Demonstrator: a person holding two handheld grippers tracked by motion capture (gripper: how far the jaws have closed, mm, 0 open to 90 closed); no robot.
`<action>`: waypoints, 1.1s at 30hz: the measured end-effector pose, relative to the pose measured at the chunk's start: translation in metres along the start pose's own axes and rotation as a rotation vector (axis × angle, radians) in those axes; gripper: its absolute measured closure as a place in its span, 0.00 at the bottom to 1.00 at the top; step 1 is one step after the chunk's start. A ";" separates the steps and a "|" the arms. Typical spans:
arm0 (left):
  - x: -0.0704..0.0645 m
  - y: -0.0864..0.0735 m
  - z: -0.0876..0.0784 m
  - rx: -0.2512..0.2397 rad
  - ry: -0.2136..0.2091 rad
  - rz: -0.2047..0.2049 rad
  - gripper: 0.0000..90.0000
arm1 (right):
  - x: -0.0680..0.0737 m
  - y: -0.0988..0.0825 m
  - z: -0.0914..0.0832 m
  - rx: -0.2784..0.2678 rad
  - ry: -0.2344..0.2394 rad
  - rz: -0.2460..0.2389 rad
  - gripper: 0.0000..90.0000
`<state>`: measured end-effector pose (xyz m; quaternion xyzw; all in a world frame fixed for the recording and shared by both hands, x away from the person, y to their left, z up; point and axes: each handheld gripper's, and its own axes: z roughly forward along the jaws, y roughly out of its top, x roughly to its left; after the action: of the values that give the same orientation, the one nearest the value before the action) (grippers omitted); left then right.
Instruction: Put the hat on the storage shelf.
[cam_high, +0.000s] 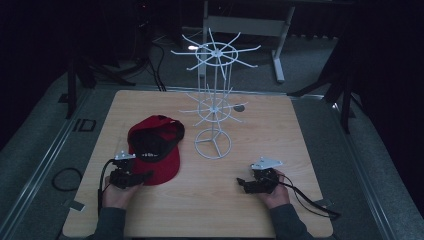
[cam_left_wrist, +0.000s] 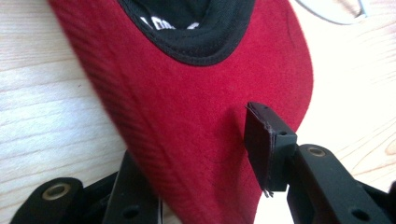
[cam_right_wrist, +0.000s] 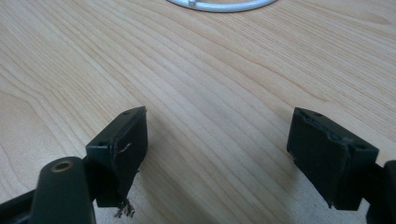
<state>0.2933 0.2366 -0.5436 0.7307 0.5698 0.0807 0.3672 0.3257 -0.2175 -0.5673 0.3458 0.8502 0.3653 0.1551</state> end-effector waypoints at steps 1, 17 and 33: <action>0.001 0.002 -0.002 -0.008 0.000 0.000 0.66 | 0.000 0.000 0.000 0.000 0.000 0.000 0.22; 0.005 0.018 0.008 0.085 -0.110 -0.001 0.75 | 0.000 0.000 0.000 0.001 0.000 0.001 0.22; -0.007 0.010 -0.001 0.003 -0.182 -0.014 0.92 | 0.000 0.000 0.000 0.000 0.000 0.000 0.22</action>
<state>0.2980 0.2304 -0.5349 0.7315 0.5392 0.0105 0.4172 0.3257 -0.2175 -0.5673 0.3457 0.8503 0.3653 0.1553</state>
